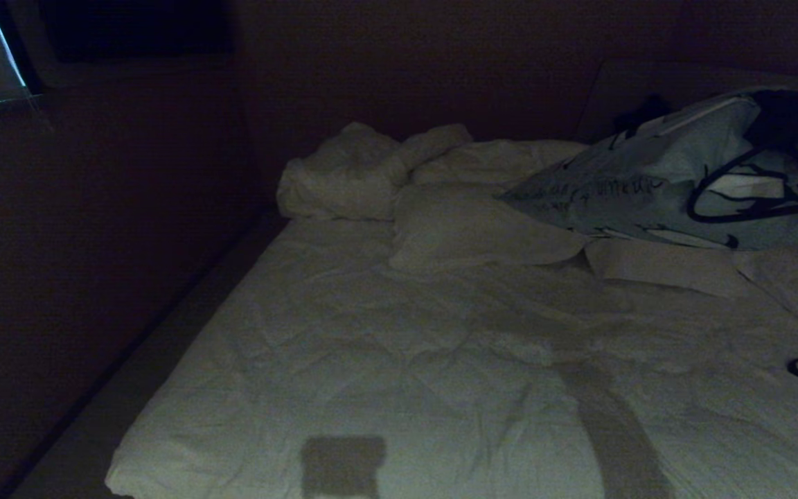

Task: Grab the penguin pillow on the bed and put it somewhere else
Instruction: Move to the head of the bed

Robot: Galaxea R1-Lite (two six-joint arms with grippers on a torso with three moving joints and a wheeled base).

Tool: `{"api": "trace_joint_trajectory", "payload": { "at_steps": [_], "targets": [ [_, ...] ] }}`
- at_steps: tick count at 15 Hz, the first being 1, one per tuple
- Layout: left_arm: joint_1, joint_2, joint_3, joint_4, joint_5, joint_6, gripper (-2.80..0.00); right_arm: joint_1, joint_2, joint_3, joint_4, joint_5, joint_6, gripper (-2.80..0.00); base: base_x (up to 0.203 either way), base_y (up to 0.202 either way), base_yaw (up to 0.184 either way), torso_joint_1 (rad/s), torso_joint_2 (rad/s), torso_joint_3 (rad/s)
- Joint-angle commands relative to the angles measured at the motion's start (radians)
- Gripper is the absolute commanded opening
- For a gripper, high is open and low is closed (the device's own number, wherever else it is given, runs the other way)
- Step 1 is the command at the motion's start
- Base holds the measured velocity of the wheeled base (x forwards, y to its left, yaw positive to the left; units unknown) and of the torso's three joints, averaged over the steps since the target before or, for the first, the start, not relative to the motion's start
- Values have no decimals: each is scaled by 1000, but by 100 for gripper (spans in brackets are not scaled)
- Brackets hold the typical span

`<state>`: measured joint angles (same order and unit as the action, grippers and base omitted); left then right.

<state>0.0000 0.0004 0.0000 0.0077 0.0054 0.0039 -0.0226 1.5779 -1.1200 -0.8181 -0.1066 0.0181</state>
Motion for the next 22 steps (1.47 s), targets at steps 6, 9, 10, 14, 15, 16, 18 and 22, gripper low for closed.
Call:
{"api": "trace_joint_trajectory", "payload": {
  "at_steps": [6, 9, 10, 14, 15, 16, 18, 22],
  "targets": [
    [0, 0, 0, 2, -1, 5, -280, -16, 1, 0, -6, -1, -1, -280, 0, -194, 0, 3, 3, 2],
    [0, 0, 0, 0, 0, 7, -280, -35, -1, -3, -6, -1, -1, -280, 0, -193, 0, 2, 3, 1],
    [0, 0, 0, 0, -1, 7, -280, -41, -1, -4, -7, -1, -1, -280, 0, -197, 1, 2, 2, 2],
    [0, 0, 0, 2, -1, 10, -280, -53, -1, -9, -6, 0, -2, -280, 0, -196, 0, 2, 1, 1],
    [0, 0, 0, 0, 1, 11, -280, -53, -1, -9, -6, -1, -3, -280, 0, -192, -3, -2, -2, 2],
    [0, 0, 0, 0, 1, 11, -280, -55, -1, -11, -6, -1, -3, -280, 0, -196, 1, 2, 6, 4],
    [0, 0, 0, 0, 1, 11, -280, -59, -1, -11, -7, 1, -3, -280, 0, -196, -1, 4, 2, 0],
    [0, 0, 0, 0, 1, 11, -280, -60, -1, -11, -7, 1, -3, -280, 0, -193, -1, 3, 3, 2]
  ]
}}
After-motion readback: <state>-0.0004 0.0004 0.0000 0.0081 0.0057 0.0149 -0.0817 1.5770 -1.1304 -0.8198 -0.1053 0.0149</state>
